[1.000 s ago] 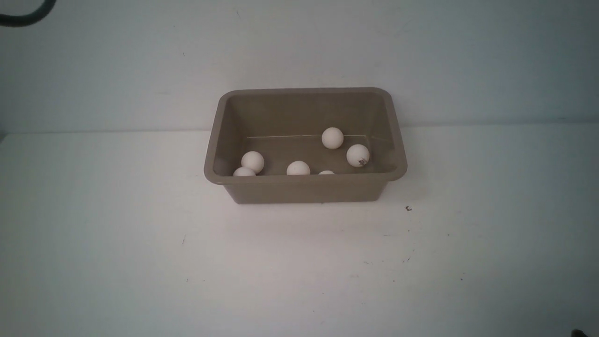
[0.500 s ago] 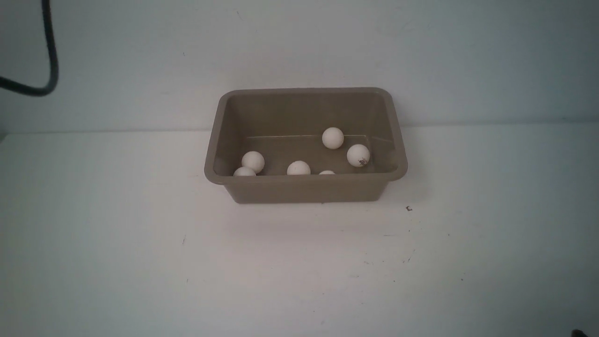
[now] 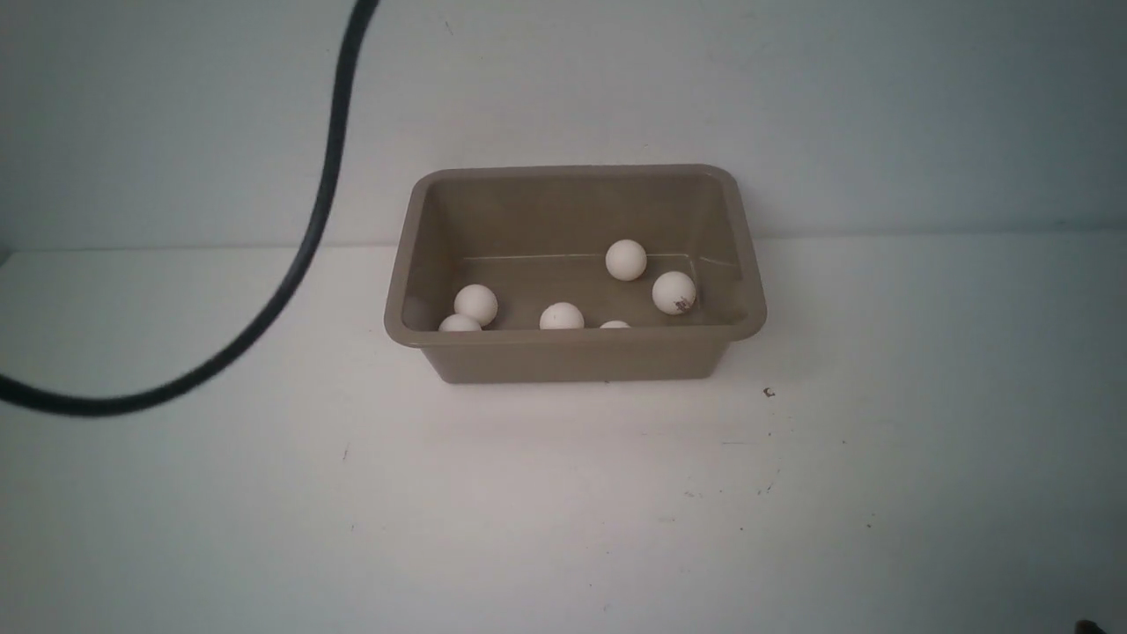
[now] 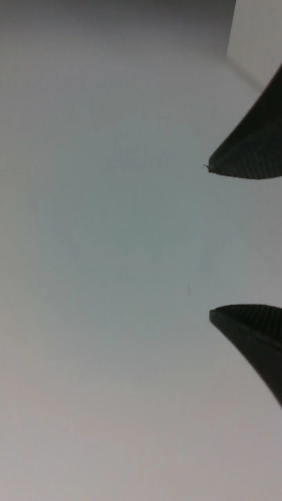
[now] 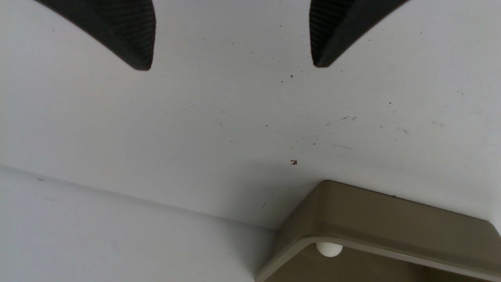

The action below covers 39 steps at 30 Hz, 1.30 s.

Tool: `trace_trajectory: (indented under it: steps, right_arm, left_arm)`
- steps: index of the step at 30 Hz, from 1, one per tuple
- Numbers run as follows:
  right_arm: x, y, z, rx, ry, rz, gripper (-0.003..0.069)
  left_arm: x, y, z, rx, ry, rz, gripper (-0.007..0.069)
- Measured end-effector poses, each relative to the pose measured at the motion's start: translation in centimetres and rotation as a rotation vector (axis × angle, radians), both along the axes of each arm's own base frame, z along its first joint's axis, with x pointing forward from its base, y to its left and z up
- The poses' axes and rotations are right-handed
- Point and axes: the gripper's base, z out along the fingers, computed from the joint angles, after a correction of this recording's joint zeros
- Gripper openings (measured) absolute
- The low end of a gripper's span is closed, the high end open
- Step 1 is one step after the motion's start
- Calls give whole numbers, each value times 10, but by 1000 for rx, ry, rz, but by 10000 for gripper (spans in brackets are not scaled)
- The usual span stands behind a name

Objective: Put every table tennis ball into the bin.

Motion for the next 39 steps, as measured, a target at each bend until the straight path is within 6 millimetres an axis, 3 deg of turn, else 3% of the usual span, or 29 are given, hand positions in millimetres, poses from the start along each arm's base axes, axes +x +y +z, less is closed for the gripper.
trace_trajectory:
  steps: [3, 7, 9, 12, 16, 21, 24, 26, 27, 29, 33, 39]
  right_arm:
    - [0, 0, 0, 0, 0, 0, 482]
    - [0, 0, 0, 0, 0, 0, 482]
    - [0, 0, 0, 0, 0, 0, 482]
    - [0, 0, 0, 0, 0, 0, 482]
    - [0, 0, 0, 0, 0, 0, 482]
    - [0, 0, 0, 0, 0, 0, 482]
    - [0, 0, 0, 0, 0, 0, 482]
    - [0, 0, 0, 0, 0, 0, 482]
    - [0, 0, 0, 0, 0, 0, 482]
    - [0, 0, 0, 0, 0, 0, 482]
    - [0, 0, 0, -1, 0, 0, 482]
    - [0, 0, 0, -6, -1, 2, 482]
  left_arm:
    - [-14, -14, -14, 78, 132, -227, 394]
    - [-32, -18, -40, 212, 461, -392, 394]
    - [-35, -16, -50, 257, 602, -377, 394]
    - [-30, -5, -69, 305, 798, -205, 394]
    - [-21, 14, -89, 258, 868, 7, 394]
    - [-29, 63, -114, 97, 836, 287, 394]
    - [-48, 94, -128, 2, 782, 440, 394]
    - [-76, 119, -145, -90, 711, 583, 394]
    - [-78, 119, -143, -94, 700, 582, 394]
    - [-110, 132, -163, -163, 623, 684, 394]
    - [-149, 139, -198, -209, 526, 779, 394]
    - [-179, 141, -243, -240, 475, 835, 394]
